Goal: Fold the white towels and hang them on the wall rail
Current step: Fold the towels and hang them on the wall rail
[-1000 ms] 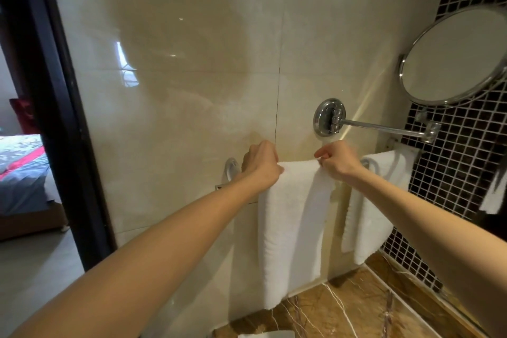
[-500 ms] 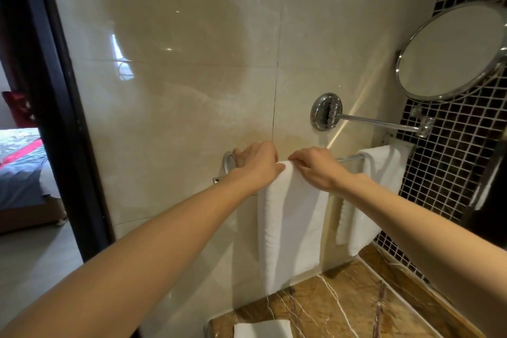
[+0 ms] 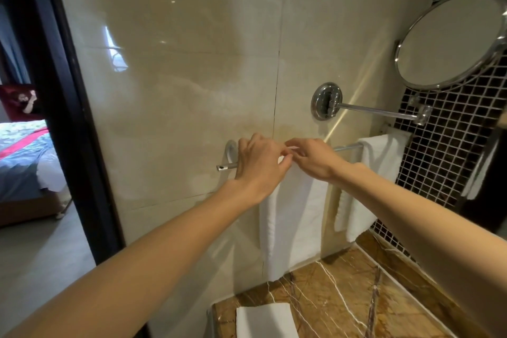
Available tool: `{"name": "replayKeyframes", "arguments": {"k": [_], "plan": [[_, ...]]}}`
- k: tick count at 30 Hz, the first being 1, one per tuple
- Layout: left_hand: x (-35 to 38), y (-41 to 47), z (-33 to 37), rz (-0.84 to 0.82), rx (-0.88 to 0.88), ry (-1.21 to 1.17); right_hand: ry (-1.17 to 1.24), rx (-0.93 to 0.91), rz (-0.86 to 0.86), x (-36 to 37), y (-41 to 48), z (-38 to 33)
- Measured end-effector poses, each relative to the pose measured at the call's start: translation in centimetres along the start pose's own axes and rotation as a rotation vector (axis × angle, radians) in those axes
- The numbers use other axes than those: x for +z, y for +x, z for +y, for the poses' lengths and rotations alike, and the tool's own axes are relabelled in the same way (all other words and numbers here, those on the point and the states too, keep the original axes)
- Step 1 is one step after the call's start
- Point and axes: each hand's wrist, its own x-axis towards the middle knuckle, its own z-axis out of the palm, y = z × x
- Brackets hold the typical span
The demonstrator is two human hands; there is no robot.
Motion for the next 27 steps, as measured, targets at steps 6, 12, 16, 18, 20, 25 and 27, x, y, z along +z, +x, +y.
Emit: {"name": "replayKeyframes", "arguments": {"k": [6,12,16,18,20,25,27], "plan": [[0.9,-5.7,-0.2,-0.054,-0.042,-0.307,-0.061,0.007,-0.026,0.3,-0.3,-1.0],[5.4,-10.9,-2.6,-0.185,-0.294,-0.362,-0.075,0.026,0.045,1.4,-0.6,-1.6],[9.0,-13.6,-4.8,-0.306,-0.438,-0.363,-0.059,0.027,0.054,1.5,-0.8,-1.6],[10.8,-14.4,-5.5,-0.427,-0.491,-0.393,-0.048,0.026,0.066,1.5,-0.9,-1.7],[12.5,-15.0,-5.8,-0.535,-0.534,-0.389,-0.027,0.036,0.088,1.7,-1.0,-1.8],[16.1,-15.3,-6.2,-0.668,-0.579,-0.367,-0.003,0.03,0.121,1.9,-1.1,-1.8],[17.4,-15.0,-6.2,-0.663,-0.625,-0.372,0.006,0.019,0.125,1.8,-1.0,-1.6]]}}
